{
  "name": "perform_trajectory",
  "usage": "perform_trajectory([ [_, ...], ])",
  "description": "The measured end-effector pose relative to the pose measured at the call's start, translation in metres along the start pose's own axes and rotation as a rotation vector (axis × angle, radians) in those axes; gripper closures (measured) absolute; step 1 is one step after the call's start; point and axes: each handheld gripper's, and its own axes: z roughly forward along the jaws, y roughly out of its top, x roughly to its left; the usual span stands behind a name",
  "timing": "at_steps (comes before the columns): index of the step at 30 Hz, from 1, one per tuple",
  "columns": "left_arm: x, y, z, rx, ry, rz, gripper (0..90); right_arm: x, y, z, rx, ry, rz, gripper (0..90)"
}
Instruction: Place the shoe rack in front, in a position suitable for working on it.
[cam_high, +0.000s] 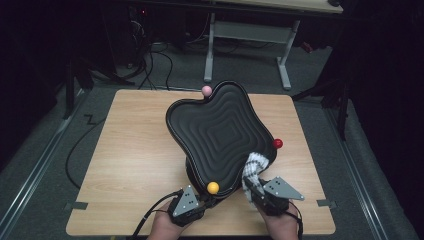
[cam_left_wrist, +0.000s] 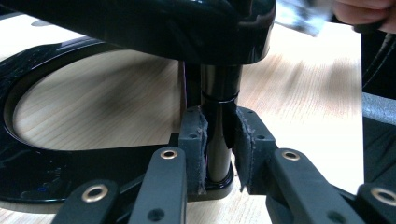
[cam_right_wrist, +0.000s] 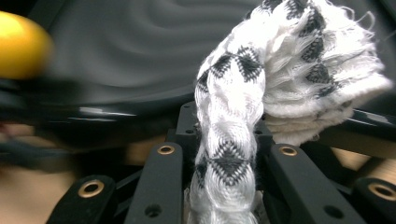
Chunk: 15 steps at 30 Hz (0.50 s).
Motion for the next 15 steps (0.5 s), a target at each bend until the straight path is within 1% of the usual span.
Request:
perform_trajectory([
  [2, 0.000, 0.000, 0.000, 0.003, -0.002, 0.004, 74.0, -0.014, -0.003, -0.001, -0.007, -0.070, 0.010, 75.6],
  [3, 0.000, 0.001, 0.000, 0.003, -0.001, 0.005, 74.0, -0.023, -0.004, -0.005, -0.016, -0.105, 0.026, 75.6],
  [4, 0.001, 0.001, 0.000, 0.003, -0.001, 0.008, 74.0, -0.029, -0.004, -0.008, -0.020, -0.128, 0.047, 75.6],
  [5, 0.001, 0.001, 0.000, 0.004, -0.002, 0.009, 74.0, -0.036, -0.005, -0.011, -0.024, -0.165, 0.071, 75.5],
  [6, 0.001, 0.000, -0.001, 0.006, -0.002, 0.006, 74.0, -0.042, -0.006, -0.014, -0.023, -0.192, 0.092, 75.4],
  [7, 0.001, 0.001, -0.001, 0.007, -0.003, 0.004, 74.1, -0.050, -0.011, -0.015, -0.013, -0.205, 0.140, 75.4],
  [8, 0.001, 0.001, -0.001, 0.007, -0.003, 0.004, 74.1, -0.050, -0.011, -0.015, -0.013, -0.205, 0.140, 75.4],
  [9, 0.001, 0.001, -0.001, 0.008, -0.004, 0.002, 74.1, -0.051, -0.016, -0.011, 0.001, -0.169, 0.165, 75.4],
  [10, 0.001, 0.001, -0.001, 0.007, -0.005, 0.006, 74.1, -0.049, -0.017, -0.008, 0.004, -0.152, 0.166, 75.4],
  [11, 0.001, 0.001, -0.001, 0.005, -0.005, 0.010, 74.1, -0.049, -0.017, -0.008, 0.004, -0.152, 0.166, 75.4],
  [12, 0.000, 0.000, -0.002, 0.017, 0.002, -0.005, 74.1, -0.045, -0.016, -0.006, 0.006, -0.139, 0.159, 75.4],
  [13, -0.001, 0.000, -0.002, 0.017, -0.001, -0.005, 74.1, -0.042, -0.014, -0.004, 0.004, -0.122, 0.153, 75.4],
  [14, -0.002, 0.001, -0.001, 0.016, -0.004, -0.003, 74.1, -0.034, -0.009, 0.000, -0.008, -0.067, 0.146, 75.4],
  [15, -0.002, 0.001, -0.001, 0.016, -0.004, -0.003, 74.1, -0.029, -0.006, 0.003, -0.013, -0.042, 0.131, 75.3],
])
